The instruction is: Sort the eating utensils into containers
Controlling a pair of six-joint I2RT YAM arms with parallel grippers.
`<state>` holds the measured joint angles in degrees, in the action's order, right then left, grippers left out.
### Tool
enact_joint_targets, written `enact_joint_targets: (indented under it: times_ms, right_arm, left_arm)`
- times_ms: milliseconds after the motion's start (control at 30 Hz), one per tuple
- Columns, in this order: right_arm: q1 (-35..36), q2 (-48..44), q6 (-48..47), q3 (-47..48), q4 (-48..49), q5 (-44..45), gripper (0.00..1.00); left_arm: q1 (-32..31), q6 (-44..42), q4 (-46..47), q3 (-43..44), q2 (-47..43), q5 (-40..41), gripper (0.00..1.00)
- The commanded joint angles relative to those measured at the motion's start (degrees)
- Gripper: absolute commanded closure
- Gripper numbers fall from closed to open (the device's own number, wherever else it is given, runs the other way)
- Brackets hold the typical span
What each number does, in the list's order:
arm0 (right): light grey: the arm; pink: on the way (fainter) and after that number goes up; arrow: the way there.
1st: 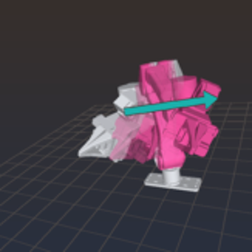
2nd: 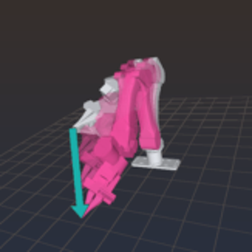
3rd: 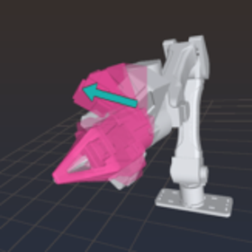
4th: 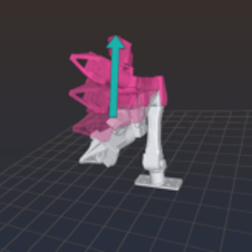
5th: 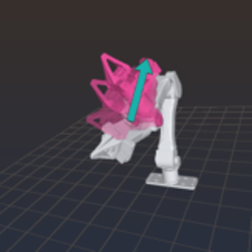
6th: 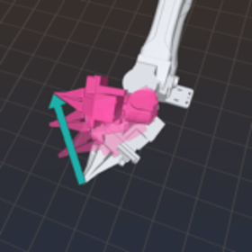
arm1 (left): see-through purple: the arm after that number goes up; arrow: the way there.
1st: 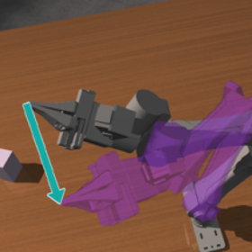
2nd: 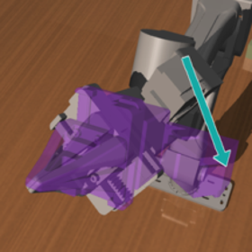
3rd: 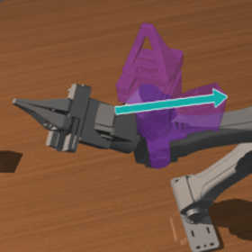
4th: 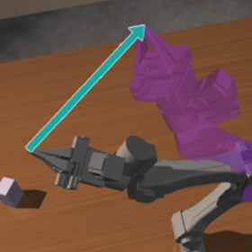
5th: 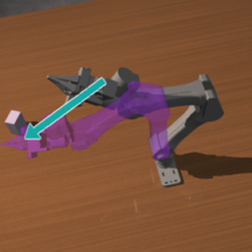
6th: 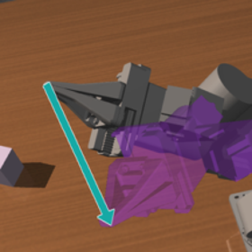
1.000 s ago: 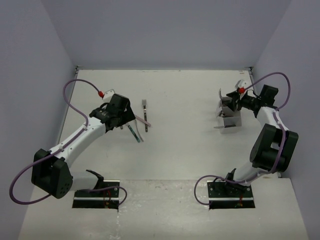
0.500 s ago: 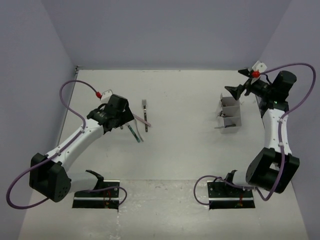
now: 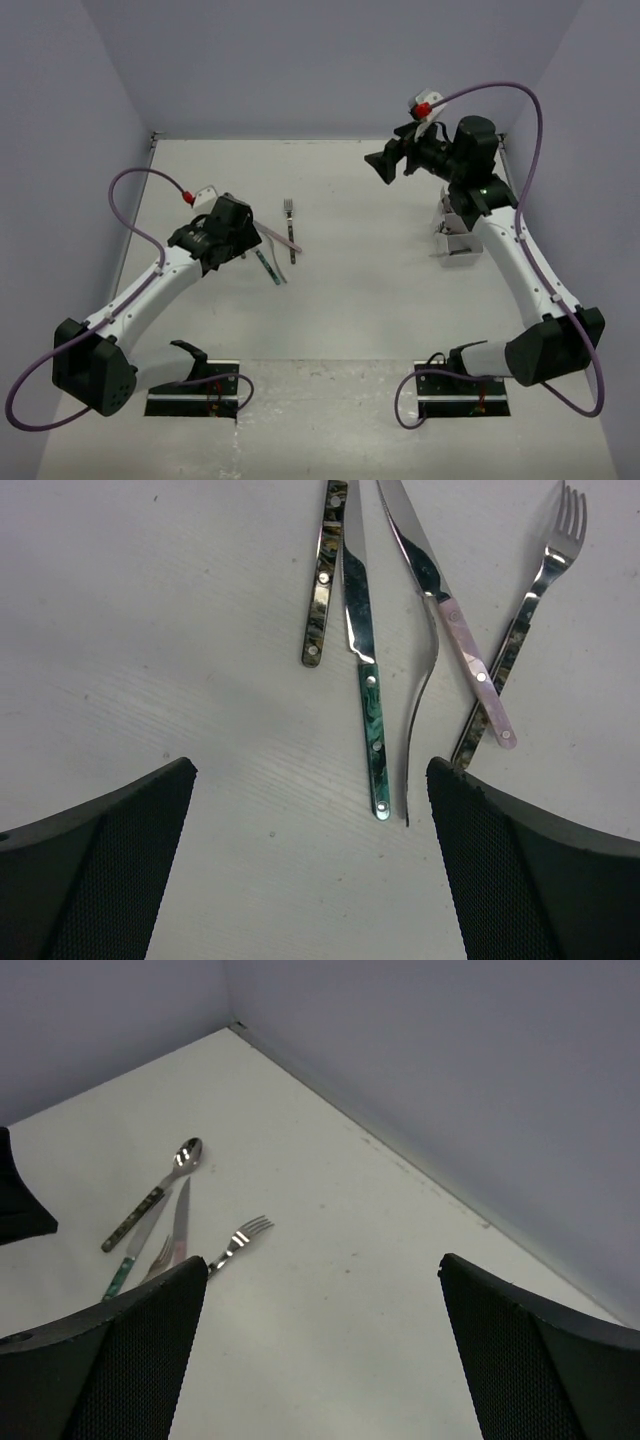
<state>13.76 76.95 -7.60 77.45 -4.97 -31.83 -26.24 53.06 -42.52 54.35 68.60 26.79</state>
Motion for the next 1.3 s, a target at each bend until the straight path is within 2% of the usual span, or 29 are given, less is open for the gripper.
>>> enact_joint_targets:
  times_ms: [0, 67, 133, 200, 267, 367, 533, 667, 800, 1133, 1233, 1267]
  right_arm:
    - [4.25, 3.03, 7.24, 1.3, -6.88, 7.66, 0.01]
    - [7.4, 4.52, 6.72, 1.47, -10.91, 10.55, 0.01]
    - [8.56, 5.14, 7.24, 0.86, -12.42, 11.79, 0.01]
    - [9.44, 5.23, 10.57, -0.62, -12.17, 12.58, 0.01]
    - [9.45, 5.23, 13.73, -1.33, -11.55, 12.59, 0.01]
    - [9.62, 5.41, 14.98, -1.86, -11.99, 13.28, 0.01]
    - [9.53, 5.58, 14.8, -2.13, -14.01, 16.01, 0.01]
    - [9.53, 5.84, 14.45, -2.22, -14.63, 16.19, 0.01]
    - [9.53, 6.28, 14.1, -2.04, -15.24, 17.41, 0.01]
    - [9.53, 7.25, 13.48, -0.98, -15.77, 18.04, 0.01]
    - [9.53, 7.52, 13.4, -1.07, -15.86, 18.47, 0.01]
    - [9.53, 7.6, 13.4, -1.07, -15.94, 18.65, 0.01]
  left_arm:
    - [1.27, 0.65, 0.93, -1.35, -0.48, 3.36, 0.0]
    - [5.48, -3.73, 4.36, -2.75, 0.74, -0.49, 0.0]
    - [10.82, -9.95, 12.52, -5.21, 1.8, -6.18, 0.0]
    - [14.0, -13.05, 19.28, -6.09, 4.43, -9.2, 0.0]
    - [14.2, -16.83, 21.51, -5.05, 8.82, -9.82, 0.0]
    - [14.55, -20.79, 22.92, -1.27, 15.76, -11.75, 0.0]
    - [15.51, -22.12, 22.58, 3.04, 25.6, -10.97, 0.04]
    - [15.96, -22.03, 22.65, 3.58, 27.2, -10.0, 0.13]
    - [16.31, -22.65, 23.1, 2.96, 27.99, -9.74, 0.26]
    - [17.1, -24.58, 25.12, 3.31, 33.18, -10.87, 0.28]
    - [17.27, -24.93, 25.47, 3.83, 34.32, -11.14, 0.36]
    - [17.45, -25.19, 25.65, 3.92, 34.93, -11.49, 0.43]
